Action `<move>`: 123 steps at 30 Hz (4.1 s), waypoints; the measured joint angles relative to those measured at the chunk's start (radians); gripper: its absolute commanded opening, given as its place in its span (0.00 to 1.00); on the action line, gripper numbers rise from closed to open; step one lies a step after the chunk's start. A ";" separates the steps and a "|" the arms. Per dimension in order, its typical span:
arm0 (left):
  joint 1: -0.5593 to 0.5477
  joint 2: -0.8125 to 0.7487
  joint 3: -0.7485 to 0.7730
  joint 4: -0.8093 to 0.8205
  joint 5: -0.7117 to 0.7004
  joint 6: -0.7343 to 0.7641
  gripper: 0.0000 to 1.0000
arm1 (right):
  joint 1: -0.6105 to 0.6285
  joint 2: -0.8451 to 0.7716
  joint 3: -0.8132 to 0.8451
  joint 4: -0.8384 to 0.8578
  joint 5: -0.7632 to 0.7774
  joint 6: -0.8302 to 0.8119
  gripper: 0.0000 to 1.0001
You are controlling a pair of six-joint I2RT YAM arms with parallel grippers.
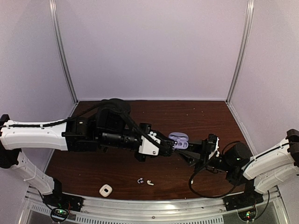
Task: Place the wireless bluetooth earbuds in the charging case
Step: Adjust the left earbud in the left side groove of the charging case.
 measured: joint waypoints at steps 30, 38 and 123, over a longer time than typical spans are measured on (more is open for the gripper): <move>-0.002 0.011 0.018 -0.039 -0.006 -0.027 0.15 | 0.021 -0.004 0.000 -0.035 0.000 -0.034 0.00; -0.002 0.011 0.027 -0.055 0.021 -0.047 0.13 | 0.024 -0.014 0.000 -0.046 -0.004 -0.034 0.00; -0.017 0.068 0.159 -0.305 0.011 -0.015 0.19 | 0.029 0.016 0.020 -0.083 -0.064 0.023 0.00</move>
